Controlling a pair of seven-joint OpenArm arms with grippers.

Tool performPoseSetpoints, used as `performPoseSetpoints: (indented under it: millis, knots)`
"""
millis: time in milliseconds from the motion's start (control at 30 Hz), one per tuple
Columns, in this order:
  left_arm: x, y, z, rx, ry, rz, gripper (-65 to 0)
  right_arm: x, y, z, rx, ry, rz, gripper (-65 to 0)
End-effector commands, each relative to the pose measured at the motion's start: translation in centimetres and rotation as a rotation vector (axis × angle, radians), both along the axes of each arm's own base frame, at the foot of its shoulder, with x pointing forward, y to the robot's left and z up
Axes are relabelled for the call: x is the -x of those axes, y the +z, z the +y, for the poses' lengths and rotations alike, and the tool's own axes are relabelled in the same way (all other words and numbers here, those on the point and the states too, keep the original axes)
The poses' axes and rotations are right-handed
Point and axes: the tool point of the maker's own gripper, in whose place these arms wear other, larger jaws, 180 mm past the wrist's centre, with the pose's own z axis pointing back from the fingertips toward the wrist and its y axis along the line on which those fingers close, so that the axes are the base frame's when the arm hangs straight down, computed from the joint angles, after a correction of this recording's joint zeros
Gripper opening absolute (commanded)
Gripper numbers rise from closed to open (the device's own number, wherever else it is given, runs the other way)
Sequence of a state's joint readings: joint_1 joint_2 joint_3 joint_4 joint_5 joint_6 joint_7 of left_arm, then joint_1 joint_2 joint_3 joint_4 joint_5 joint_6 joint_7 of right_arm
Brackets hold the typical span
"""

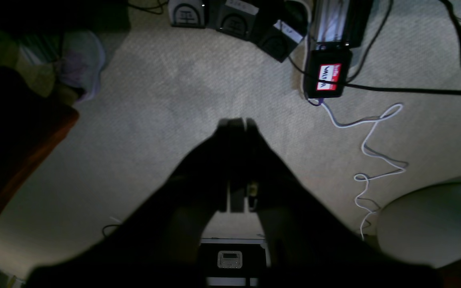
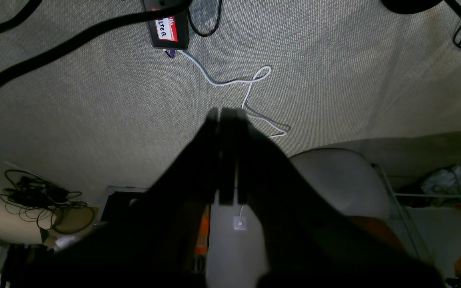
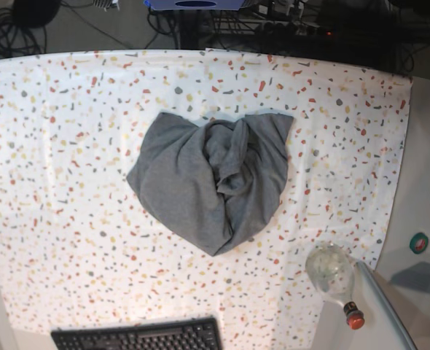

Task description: Layout the t-shirt on the table in an organized manner, then fold the t-shirt properly

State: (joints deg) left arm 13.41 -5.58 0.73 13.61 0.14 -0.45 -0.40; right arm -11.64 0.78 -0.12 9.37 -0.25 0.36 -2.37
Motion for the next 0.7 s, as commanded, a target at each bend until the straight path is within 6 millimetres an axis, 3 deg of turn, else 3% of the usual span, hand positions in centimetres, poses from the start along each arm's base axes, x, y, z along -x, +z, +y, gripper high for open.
performPoseSetpoints:
  millis: [0,300,500,667]
  knots:
    - [0.7,0.1,0.3,-0.004,-0.003,0.011,-65.0,0.7,0.1,-0.4,0.016,0.002,0.014,-65.0]
    - [-0.6,0.0,0.3,-0.005,-0.002,-0.004,-65.0,-0.2,0.0,-0.4,0.016,0.002,0.002,-65.0]
    - [-0.2,0.0,0.4,-0.006,-0.002,0.001,-65.0,0.1,0.0,-0.4,0.015,0.002,0.002,-65.0]
    - [-0.5,0.1,1.0,-0.015,0.001,-0.008,-65.0,-0.5,-0.1,-1.6,0.031,0.005,-0.035,-65.0]
